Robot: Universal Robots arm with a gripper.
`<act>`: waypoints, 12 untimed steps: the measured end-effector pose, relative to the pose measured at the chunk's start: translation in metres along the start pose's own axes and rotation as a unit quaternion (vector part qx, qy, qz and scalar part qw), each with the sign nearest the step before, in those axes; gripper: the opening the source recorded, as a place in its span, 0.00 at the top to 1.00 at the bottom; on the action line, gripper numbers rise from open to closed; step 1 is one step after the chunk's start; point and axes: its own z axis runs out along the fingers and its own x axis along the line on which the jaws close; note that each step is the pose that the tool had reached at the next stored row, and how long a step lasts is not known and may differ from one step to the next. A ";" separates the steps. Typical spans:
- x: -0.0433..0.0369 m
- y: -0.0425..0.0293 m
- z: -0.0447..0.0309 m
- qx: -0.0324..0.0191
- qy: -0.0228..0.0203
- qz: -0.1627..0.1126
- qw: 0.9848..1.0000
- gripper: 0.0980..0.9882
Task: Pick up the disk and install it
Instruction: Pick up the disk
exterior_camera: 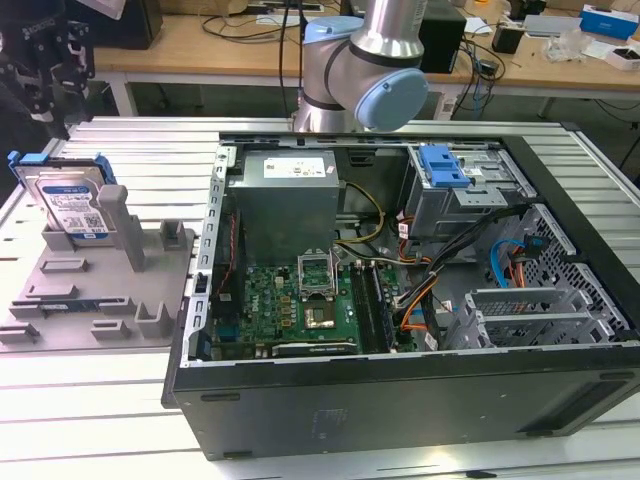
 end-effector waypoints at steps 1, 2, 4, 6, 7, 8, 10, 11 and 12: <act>0.0000 0.0000 0.0002 0.001 0.000 -0.007 1.000 0.57; 0.0000 0.0000 0.0006 0.002 0.000 -0.017 1.000 0.57; 0.0000 -0.0001 0.0010 0.004 0.000 -0.032 0.999 0.57; 0.0000 0.0000 0.0017 0.008 0.000 -0.057 0.998 0.57; 0.0000 0.0000 0.0020 0.009 0.000 -0.068 0.998 0.57; -0.0001 0.0000 0.0022 0.010 0.000 -0.074 0.997 0.57; -0.0010 0.0004 0.0021 0.011 0.002 -0.083 0.996 0.57; -0.0009 0.0003 0.0022 0.011 0.002 -0.083 0.996 0.57; -0.0010 0.0003 0.0022 0.011 0.002 -0.083 0.996 0.57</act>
